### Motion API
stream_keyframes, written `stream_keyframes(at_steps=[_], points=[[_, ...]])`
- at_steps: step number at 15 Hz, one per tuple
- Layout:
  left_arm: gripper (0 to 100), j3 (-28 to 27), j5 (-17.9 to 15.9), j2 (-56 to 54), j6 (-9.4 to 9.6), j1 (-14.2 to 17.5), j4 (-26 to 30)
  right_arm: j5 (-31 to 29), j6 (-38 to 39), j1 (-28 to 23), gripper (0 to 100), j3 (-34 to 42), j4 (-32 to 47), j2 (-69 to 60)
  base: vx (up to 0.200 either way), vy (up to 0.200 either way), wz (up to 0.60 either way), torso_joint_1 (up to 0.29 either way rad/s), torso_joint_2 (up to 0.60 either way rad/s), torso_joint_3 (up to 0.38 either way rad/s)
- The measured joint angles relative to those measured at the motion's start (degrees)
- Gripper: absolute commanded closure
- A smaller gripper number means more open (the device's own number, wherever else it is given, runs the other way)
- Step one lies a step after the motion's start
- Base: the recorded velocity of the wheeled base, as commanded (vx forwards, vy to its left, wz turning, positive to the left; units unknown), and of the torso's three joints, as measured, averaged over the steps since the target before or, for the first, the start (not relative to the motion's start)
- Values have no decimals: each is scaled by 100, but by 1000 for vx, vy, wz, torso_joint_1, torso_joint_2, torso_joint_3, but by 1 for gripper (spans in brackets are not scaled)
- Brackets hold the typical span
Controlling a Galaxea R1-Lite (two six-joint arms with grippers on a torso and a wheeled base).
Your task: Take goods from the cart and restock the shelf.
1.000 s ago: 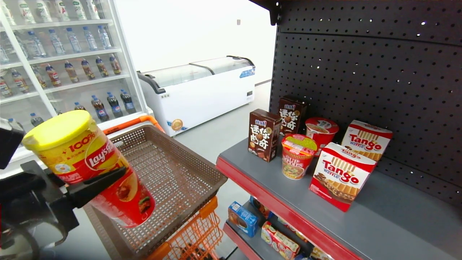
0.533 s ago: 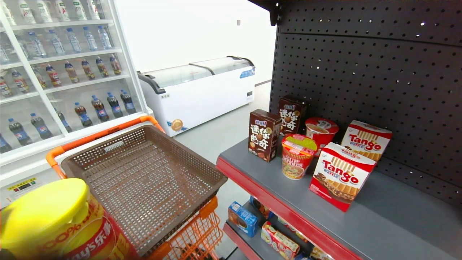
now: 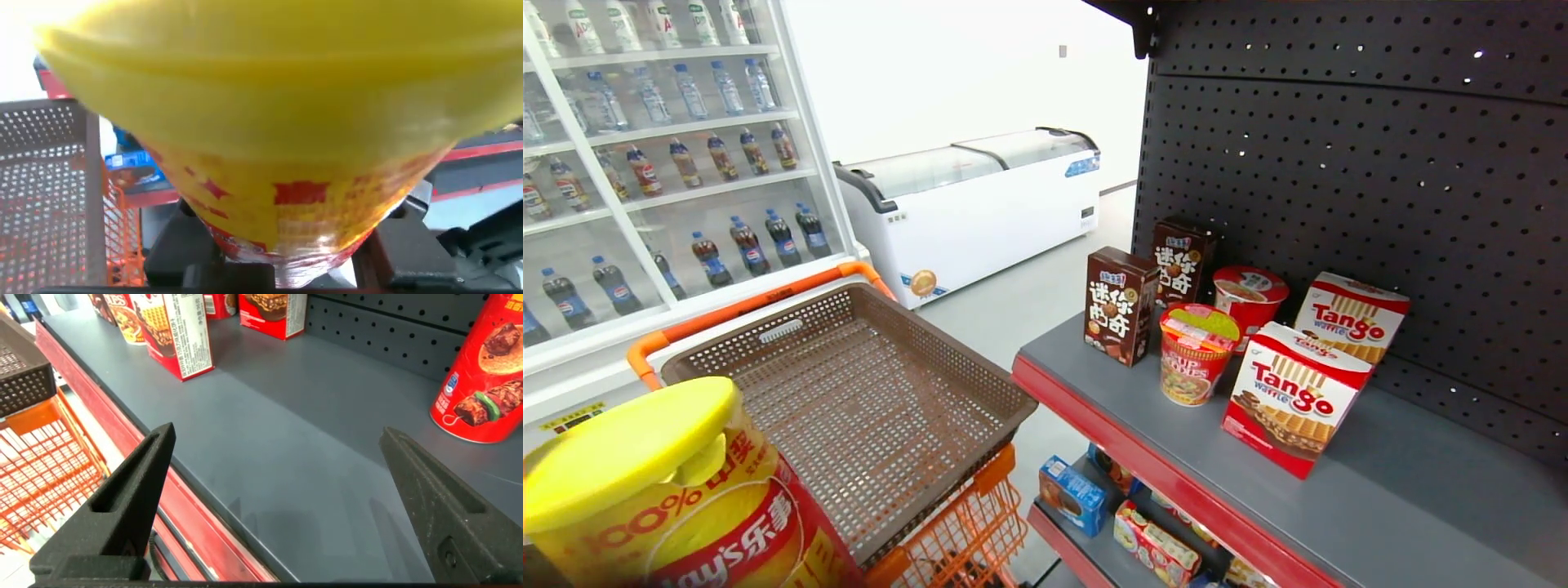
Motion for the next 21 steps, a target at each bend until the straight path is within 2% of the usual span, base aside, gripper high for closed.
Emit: stream_keyframes(at_steps=[3,6,10,12,15,16,21], points=[[100,39,-60,215,384,-293,-6,0,2,0,0,0,0,0,0,0,0,0,0,0],[100,-63,-536,578,745,-428,-145,0,2,0,0,0,0,0,0,0,0,0,0,0],[100,-416,-730,991,803,-478,-257,0,2,5,0,0,0,0,0,0,0,0,0,0],[100,-496,-756,1154,825,-581,-257,-2,2,0,0,0,0,0,0,0,0,0,0,0],[100,-606,-755,1414,1003,-885,-266,-2,2,2,0,0,0,0,0,0,0,0,0,0],[100,-619,-755,1482,1063,-911,-263,0,2,0,0,0,2,0,0,0,-600,2,2,-7],[100,-634,-747,1634,1079,-942,-261,0,2,6,0,0,2,0,0,0,-600,3,0,1]])
